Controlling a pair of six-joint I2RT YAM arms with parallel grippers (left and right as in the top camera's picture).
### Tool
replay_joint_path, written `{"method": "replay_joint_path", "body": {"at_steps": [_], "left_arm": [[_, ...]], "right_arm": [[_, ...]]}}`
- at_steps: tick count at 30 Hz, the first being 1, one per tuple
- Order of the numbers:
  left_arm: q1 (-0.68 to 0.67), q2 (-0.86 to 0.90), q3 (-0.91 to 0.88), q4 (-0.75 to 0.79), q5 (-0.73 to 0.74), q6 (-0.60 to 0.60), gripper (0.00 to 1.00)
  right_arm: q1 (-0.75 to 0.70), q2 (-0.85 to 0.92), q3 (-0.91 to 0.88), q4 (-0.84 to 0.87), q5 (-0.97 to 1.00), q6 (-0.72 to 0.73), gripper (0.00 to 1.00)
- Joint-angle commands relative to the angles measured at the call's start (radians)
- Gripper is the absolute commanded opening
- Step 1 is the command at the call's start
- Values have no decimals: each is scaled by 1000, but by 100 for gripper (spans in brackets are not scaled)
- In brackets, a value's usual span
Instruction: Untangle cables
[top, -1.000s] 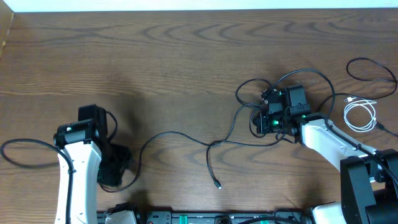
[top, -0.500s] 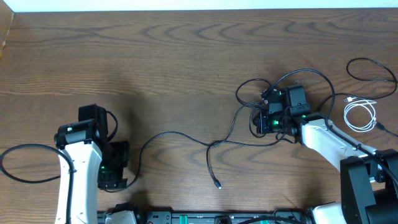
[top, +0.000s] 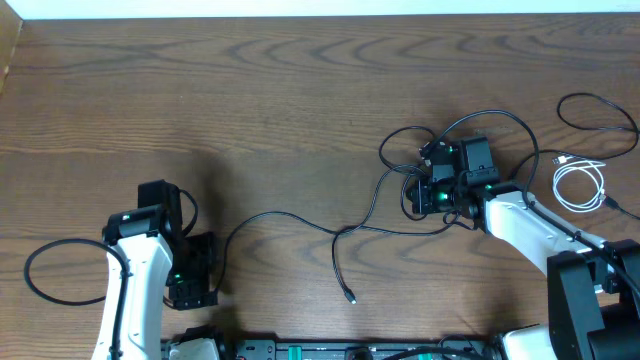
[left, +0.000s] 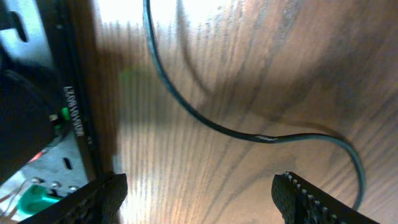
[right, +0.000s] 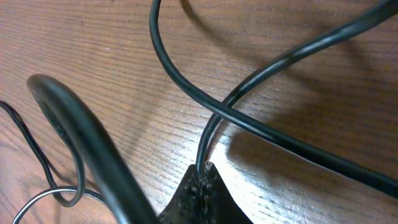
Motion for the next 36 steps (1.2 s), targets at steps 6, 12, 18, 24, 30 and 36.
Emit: {"method": "replay_joint_path", "body": {"at_steps": [6, 12, 18, 24, 30, 36], "left_arm": [[1, 11, -57, 104, 5, -76, 80], [1, 33, -147, 275, -21, -84, 81], [1, 66, -159, 367, -41, -84, 80], [1, 111, -160, 365, -38, -25, 66], [1, 163, -161, 320, 14, 61, 70], [1, 169, -160, 283, 19, 60, 98]], "right_arm": [[-3, 8, -8, 1, -13, 0, 1], [-3, 9, -8, 0, -13, 0, 1], [-3, 8, -8, 0, -13, 0, 1], [-3, 8, -8, 2, -13, 0, 1], [-3, 8, -8, 2, -13, 0, 1], [-3, 9, -8, 0, -13, 0, 1]]}}
